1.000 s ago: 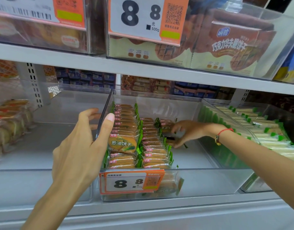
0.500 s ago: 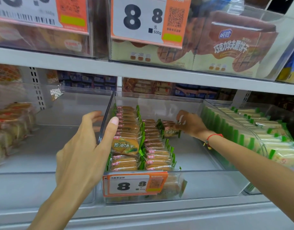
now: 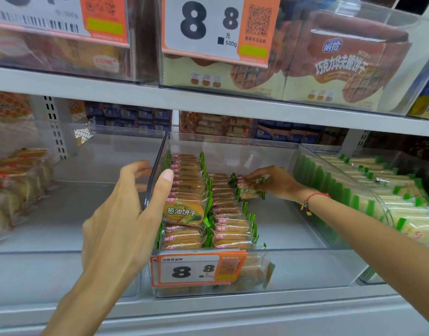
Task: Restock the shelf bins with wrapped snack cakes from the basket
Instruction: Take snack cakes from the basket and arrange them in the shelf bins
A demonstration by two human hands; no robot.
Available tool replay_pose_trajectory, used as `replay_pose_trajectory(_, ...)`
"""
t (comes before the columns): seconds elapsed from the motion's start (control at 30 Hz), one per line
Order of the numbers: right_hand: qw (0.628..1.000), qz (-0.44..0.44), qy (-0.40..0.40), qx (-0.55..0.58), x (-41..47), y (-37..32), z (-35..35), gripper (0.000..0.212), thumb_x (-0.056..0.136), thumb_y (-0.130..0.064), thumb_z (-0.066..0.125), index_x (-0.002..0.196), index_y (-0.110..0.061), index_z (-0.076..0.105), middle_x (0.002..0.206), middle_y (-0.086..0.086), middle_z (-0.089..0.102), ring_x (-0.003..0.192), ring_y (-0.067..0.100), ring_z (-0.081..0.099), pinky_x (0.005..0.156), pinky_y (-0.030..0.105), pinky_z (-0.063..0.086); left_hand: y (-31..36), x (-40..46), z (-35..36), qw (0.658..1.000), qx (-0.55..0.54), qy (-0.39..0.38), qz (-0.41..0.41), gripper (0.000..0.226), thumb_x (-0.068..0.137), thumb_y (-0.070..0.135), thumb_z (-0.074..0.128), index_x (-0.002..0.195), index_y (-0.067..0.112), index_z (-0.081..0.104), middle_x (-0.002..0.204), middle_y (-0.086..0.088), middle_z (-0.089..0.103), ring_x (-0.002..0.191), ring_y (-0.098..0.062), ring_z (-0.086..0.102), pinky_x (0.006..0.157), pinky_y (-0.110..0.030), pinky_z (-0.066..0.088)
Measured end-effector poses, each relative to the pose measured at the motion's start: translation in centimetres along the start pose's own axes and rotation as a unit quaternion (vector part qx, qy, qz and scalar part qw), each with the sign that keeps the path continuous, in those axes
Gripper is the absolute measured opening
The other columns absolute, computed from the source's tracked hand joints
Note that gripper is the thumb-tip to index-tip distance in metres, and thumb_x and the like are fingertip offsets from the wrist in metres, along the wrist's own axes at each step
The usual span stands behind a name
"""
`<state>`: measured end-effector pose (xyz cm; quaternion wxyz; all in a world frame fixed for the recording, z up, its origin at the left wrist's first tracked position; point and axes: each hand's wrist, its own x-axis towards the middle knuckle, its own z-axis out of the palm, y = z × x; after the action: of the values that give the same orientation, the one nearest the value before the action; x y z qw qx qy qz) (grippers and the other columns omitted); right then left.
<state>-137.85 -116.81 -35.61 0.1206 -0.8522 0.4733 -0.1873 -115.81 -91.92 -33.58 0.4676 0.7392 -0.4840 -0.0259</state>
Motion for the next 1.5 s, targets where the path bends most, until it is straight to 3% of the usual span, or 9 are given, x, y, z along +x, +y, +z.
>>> replay_pose_trajectory(0.17,0.993,-0.019,0.01,-0.119,0.2,-0.7,0.1,0.027,0.09,-0.033,0.064,0.117,-0.031,0.068,0.121,-0.003,0.059,0.11,0.02,0.054,0.078,0.026,0.038,-0.1,0.1,0.1,1.0,0.007,0.007,0.001,0.039,0.09,0.06,0.034,0.125,0.045,0.04,0.102,0.026,0.045,0.109,-0.021,0.054,0.077,-0.032,0.024)
replay_pose_trajectory(0.33,0.94,-0.108,0.05,-0.32,-0.7,-1.7,0.7,0.026,0.096,-0.035,0.054,0.118,-0.03,0.066,0.11,0.002,0.057,0.1,0.024,0.054,0.065,0.028,0.034,-0.4,0.3,0.1,1.0,0.005,0.011,-0.007,0.033,0.091,0.046,0.049,0.123,0.046,0.042,0.102,0.027,0.047,0.094,-0.02,0.053,0.076,-0.032,0.026)
replay_pose_trajectory(0.5,0.979,-0.068,0.038,-0.19,-0.4,-1.5,0.9,0.014,0.091,-0.021,0.062,0.104,-0.019,0.067,0.105,0.003,0.069,0.095,0.025,0.064,0.077,0.036,0.052,-0.4,0.2,0.2,1.0,0.0,0.011,-0.005,0.033,0.09,0.045,0.051,0.122,0.047,0.041,0.101,0.029,0.048,0.083,-0.015,0.047,0.077,-0.032,0.028)
replay_pose_trajectory(0.77,0.982,-0.023,-0.064,-0.176,0.7,-2.1,0.5,0.012,0.09,-0.026,0.065,0.101,-0.022,0.063,0.095,-0.005,0.055,0.095,0.019,0.057,0.073,0.025,0.037,-0.4,0.1,0.1,1.0,0.008,0.008,-0.014,0.034,0.092,0.049,0.048,0.125,0.045,0.041,0.117,0.023,0.056,0.083,-0.012,0.047,0.076,-0.032,0.029)
replay_pose_trajectory(1.07,0.986,0.031,-0.088,-0.139,-0.6,-3.0,-1.8,0.031,0.084,-0.017,0.07,0.113,-0.022,0.059,0.114,-0.002,0.056,0.102,0.019,0.055,0.086,0.031,0.049,-0.1,-0.1,-0.2,1.0,0.013,0.013,-0.007,0.035,0.093,0.054,0.041,0.126,0.041,0.042,0.119,0.017,0.059,0.099,-0.015,0.056,0.075,-0.029,0.028)
replay_pose_trajectory(1.23,0.996,0.009,-0.045,-0.08,-4.5,-5.1,-3.3,0.027,0.086,-0.021,0.07,0.112,-0.022,0.063,0.106,-0.005,0.061,0.088,0.012,0.056,0.072,0.02,0.045,-0.1,-0.1,0.1,0.999,0.003,0.035,0.021,0.035,0.094,0.053,0.041,0.124,0.036,0.045,0.119,0.015,0.058,0.101,-0.015,0.057,0.075,-0.03,0.029)
replay_pose_trajectory(1.33,0.999,-0.043,-0.018,-0.019,-8.4,-7.6,-4.6,0.019,0.084,-0.024,0.071,0.103,-0.022,0.068,0.104,-0.002,0.069,0.088,0.01,0.063,0.081,0.023,0.052,-0.2,-0.3,-0.3,0.996,-0.045,0.049,0.059,0.03,0.093,0.045,0.049,0.121,0.037,0.048,0.117,0.02,0.056,0.097,-0.014,0.059,0.076,-0.03,0.034)
replay_pose_trajectory(1.4,0.997,-0.075,-0.032,0.018,-11.7,-9.6,-5.4,0.018,0.085,-0.02,0.071,0.103,-0.017,0.07,0.101,-0.001,0.071,0.085,0.004,0.064,0.078,0.013,0.049,-0.4,-1.2,-1.1,0.991,-0.077,0.057,0.091,0.027,0.092,0.038,0.055,0.119,0.035,0.052,0.113,0.022,0.054,0.096,-0.013,0.058,0.076,-0.03,0.039)
replay_pose_trajectory(1.5,0.992,-0.112,-0.052,0.032,-16.5,-12.2,-5.7,0.013,0.086,-0.019,0.07,0.099,-0.023,0.068,0.095,-0.011,0.069,0.082,0.002,0.062,0.075,0.015,0.049,-0.8,-4.2,-3.0,0.983,-0.066,0.052,0.165,0.026,0.09,0.037,0.056,0.116,0.031,0.056,0.109,0.019,0.057,0.098,-0.01,0.056,0.079,-0.031,0.047)
